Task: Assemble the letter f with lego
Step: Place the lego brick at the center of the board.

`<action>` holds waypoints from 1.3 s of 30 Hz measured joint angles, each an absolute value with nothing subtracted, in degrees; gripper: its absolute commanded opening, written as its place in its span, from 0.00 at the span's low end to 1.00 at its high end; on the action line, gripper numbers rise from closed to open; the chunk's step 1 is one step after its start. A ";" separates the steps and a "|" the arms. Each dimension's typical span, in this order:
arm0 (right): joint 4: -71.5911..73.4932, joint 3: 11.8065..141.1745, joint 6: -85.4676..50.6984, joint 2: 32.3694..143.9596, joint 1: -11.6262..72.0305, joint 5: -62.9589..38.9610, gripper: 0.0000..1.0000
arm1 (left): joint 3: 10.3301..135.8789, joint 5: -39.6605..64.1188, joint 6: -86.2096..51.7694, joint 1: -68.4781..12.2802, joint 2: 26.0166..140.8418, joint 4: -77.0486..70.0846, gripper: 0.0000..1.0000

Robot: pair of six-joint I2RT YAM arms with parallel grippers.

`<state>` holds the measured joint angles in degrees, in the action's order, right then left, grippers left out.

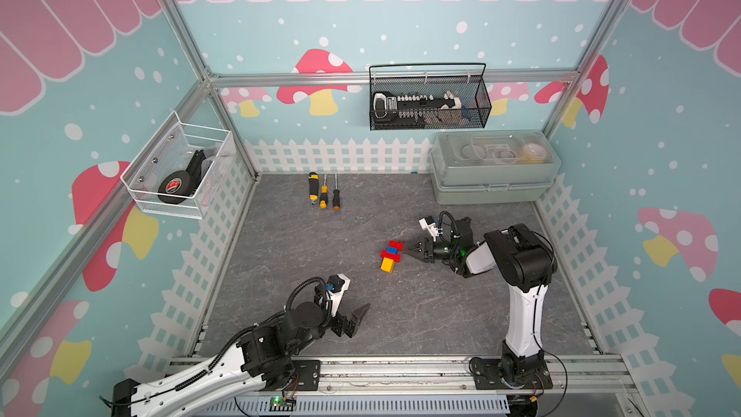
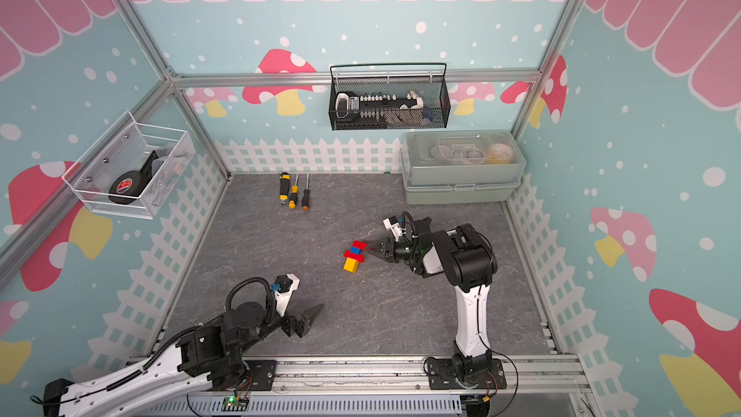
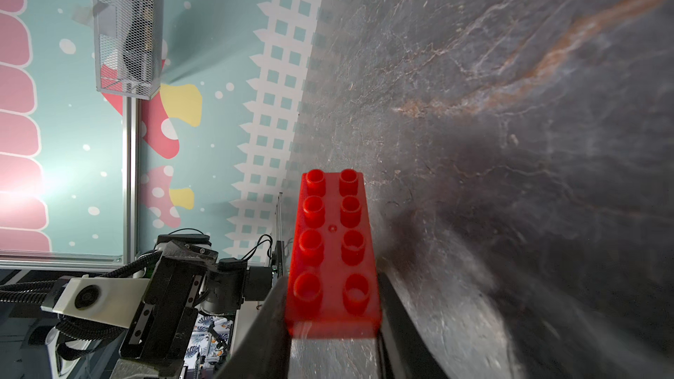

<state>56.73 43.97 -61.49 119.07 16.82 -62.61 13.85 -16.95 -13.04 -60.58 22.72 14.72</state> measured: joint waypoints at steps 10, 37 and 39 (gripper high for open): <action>53.78 44.01 -61.36 119.07 16.49 -62.65 0.37 | 13.85 -16.95 -13.04 -60.55 22.72 14.72 0.99; -1.37 54.33 -28.40 101.16 15.31 -40.36 0.72 | 13.85 -16.97 -13.04 -60.58 22.74 14.72 0.99; -5.69 54.54 -24.71 98.32 15.31 -35.62 0.97 | 13.85 -17.32 -13.04 -60.58 23.24 14.50 0.99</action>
<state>-5.69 54.54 -24.71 98.32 15.31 -35.62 13.85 -17.32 -13.04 -60.58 23.24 14.50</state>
